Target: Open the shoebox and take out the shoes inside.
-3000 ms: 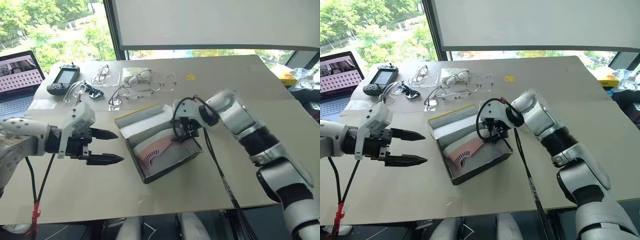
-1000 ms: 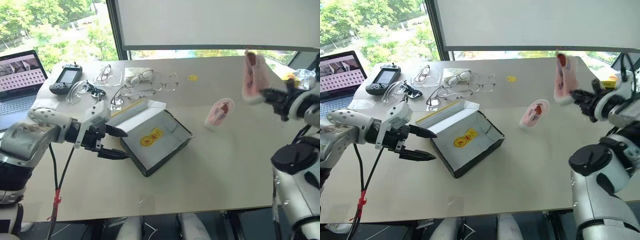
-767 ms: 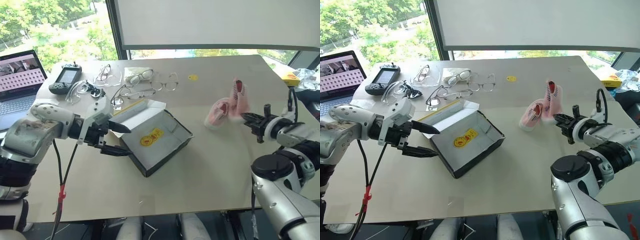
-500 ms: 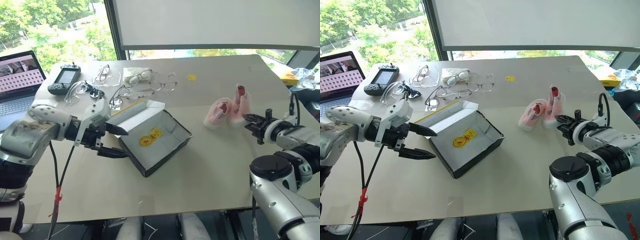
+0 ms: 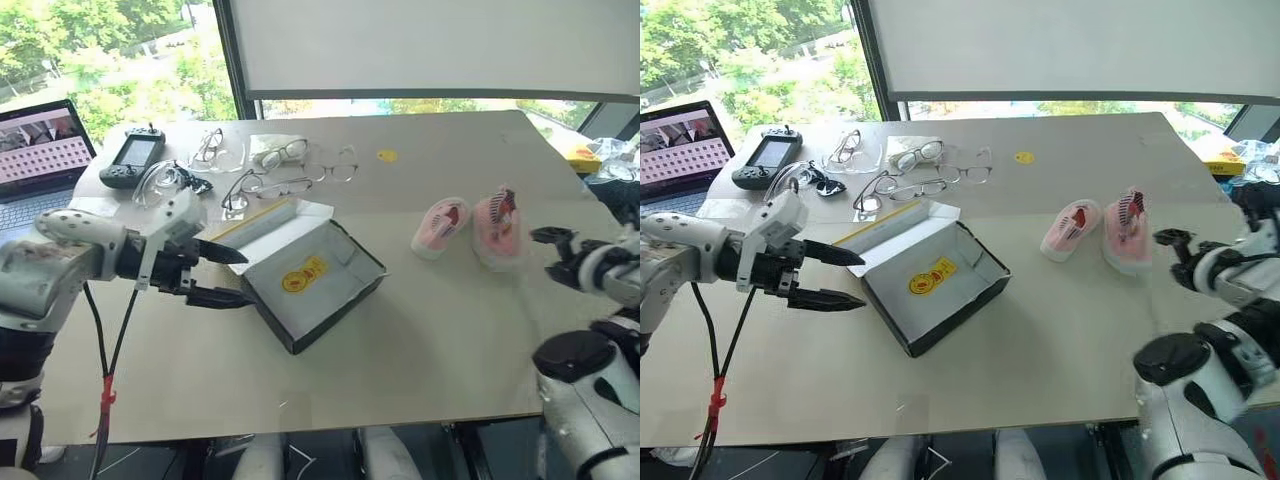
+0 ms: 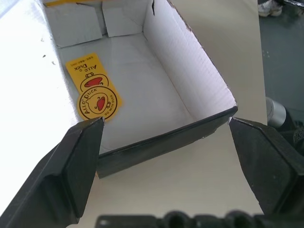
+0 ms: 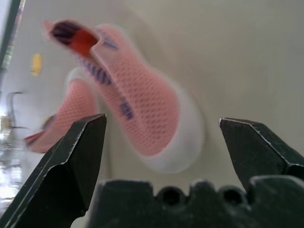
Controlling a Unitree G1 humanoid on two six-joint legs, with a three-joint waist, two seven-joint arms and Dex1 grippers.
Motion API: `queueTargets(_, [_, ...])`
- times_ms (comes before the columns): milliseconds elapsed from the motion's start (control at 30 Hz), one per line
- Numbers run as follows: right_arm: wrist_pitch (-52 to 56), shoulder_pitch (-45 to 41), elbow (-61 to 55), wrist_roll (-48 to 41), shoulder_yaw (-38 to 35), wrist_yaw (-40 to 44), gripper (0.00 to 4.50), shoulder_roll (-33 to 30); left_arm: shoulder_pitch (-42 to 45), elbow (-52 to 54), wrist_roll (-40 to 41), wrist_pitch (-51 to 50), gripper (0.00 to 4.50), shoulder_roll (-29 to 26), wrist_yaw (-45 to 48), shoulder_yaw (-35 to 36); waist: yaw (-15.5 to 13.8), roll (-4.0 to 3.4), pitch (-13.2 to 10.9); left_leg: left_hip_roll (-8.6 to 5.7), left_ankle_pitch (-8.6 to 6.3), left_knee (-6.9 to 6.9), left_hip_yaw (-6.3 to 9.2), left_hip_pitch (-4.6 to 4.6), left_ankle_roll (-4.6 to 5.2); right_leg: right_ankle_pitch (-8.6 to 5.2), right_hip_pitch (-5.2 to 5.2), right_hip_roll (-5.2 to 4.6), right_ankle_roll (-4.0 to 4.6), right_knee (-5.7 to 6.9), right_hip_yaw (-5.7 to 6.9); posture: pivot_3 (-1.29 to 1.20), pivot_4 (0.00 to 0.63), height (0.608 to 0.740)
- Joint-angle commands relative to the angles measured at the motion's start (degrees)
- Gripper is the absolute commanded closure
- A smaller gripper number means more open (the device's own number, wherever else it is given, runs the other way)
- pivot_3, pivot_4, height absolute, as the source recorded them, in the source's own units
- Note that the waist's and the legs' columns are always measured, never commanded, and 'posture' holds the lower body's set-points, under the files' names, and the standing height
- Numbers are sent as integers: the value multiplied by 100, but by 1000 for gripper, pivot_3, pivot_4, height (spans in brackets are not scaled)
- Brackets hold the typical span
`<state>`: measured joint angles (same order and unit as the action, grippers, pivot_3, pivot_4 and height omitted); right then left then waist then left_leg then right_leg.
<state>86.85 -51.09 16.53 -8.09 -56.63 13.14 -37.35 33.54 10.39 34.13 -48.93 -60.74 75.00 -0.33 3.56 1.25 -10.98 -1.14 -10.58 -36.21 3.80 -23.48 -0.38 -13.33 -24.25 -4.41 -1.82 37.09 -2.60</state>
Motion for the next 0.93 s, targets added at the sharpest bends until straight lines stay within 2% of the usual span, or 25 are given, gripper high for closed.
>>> queueTargets(33, [-864,649,-789,-476,1882,1082,34,-638,-21,-233,-102,411,0,368,-770,696,34,0,1,2,0,-2,-2,6,0,0,5,2,-1,1,-1,0,150,740])
queueTargets(133, [-3449,1682,-1571,80,3065,1416,34,-714,-29,-659,-439,1214,0,1159,-1931,1322,87,8,9,14,-1,-5,-12,40,1,-20,30,11,-34,4,-9,0,150,740])
queueTargets(200, [-4356,2148,-1688,431,3490,1246,34,-758,-164,-757,-786,1786,0,1499,-2552,1541,91,10,10,20,0,-5,-21,50,0,-21,33,13,-38,3,-14,0,150,740])
queueTargets(267, [-5056,2562,-1702,376,3543,1284,34,-575,-355,-857,-1022,2064,0,1962,-3458,1871,47,10,11,19,0,-3,-34,51,-1,-14,25,12,-32,9,-29,0,150,740])
queueTargets(300, [-5250,2757,-1717,140,3370,1299,34,-304,-704,-758,-1114,2219,0,2273,-3903,2090,32,11,12,14,0,-3,-37,50,-1,4,22,10,-4,14,-39,0,150,740])
queueTargets(400, [-5546,3105,-1836,-486,2765,1172,34,387,-1645,-405,-1389,2801,0,2961,-4677,2469,26,15,27,14,-7,5,-57,50,7,14,16,5,-10,6,-68,0,150,740])
queueTargets(500, [-5927,3486,-2069,-629,2455,847,34,801,-2227,-180,-1456,3015,0,3414,-5115,2602,-70,17,26,11,-11,-7,-64,17,11,22,-13,-5,-27,3,-84,0,150,740])
queueTargets(600, [-6132,3900,-2425,-703,2212,395,34,1209,-2765,33,-1594,3341,0,3742,-5358,2536,-170,23,31,9,-13,-16,-70,22,8,37,1,-8,-46,-8,-90,0,150,740])
queueTargets(767, [-6531,4837,-3269,-674,2763,174,34,2096,-3681,490,-1736,3534,0,4346,-5710,2258,-212,38,89,14,-17,-17,-79,51,4,37,27,1,-48,-14,-98,0,150,740])
queueTargets(933, [-7032,5449,-3096,-388,3526,114,34,2675,-4294,598,-1919,3755,0,4728,-5803,1832,-154,41,138,20,-18,-16,-89,75,3,19,46,16,-49,-13,-104,0,150,740])
